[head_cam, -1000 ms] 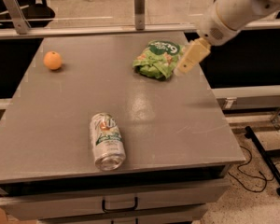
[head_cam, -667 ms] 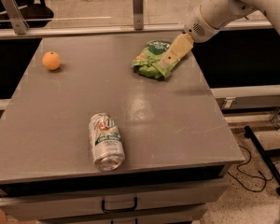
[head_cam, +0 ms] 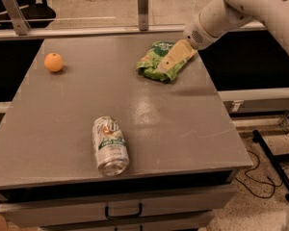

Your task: Move green rice chip bag near orange

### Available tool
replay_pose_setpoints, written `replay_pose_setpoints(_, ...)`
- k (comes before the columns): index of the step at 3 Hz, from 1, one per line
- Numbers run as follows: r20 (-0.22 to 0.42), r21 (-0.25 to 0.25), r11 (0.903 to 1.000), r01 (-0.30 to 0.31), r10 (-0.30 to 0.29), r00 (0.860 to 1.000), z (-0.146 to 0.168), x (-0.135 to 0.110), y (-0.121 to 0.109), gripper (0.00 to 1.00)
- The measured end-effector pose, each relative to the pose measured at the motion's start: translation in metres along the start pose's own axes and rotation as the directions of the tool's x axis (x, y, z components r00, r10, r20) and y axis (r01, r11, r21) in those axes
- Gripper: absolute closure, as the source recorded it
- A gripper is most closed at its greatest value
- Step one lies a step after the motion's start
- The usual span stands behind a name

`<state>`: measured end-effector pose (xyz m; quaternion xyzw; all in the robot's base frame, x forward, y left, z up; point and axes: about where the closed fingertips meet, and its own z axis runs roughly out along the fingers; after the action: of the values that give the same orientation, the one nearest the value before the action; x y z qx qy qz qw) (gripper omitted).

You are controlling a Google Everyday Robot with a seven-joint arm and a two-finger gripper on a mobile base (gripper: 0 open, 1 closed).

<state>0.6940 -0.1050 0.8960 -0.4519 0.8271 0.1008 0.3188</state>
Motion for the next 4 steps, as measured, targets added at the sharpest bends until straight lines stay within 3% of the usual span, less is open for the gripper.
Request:
replay_pose_setpoints(1,0.021,0.032,0.9950,-0.095,0.094,0.995,0.032,0.003,-0.001,0.00)
replay_pose_setpoints(2,0.041,0.097,0.9774,-0.188,0.184,0.982,0.057,0.004,-0.015,0.18)
replay_pose_setpoints(3,0.061,0.159,0.9540,-0.254,0.248,0.967,0.065,0.005,-0.033,0.41)
replay_pose_setpoints(4,0.082,0.199,0.9422,-0.269,0.258,0.963,0.066,0.000,-0.042,0.65)
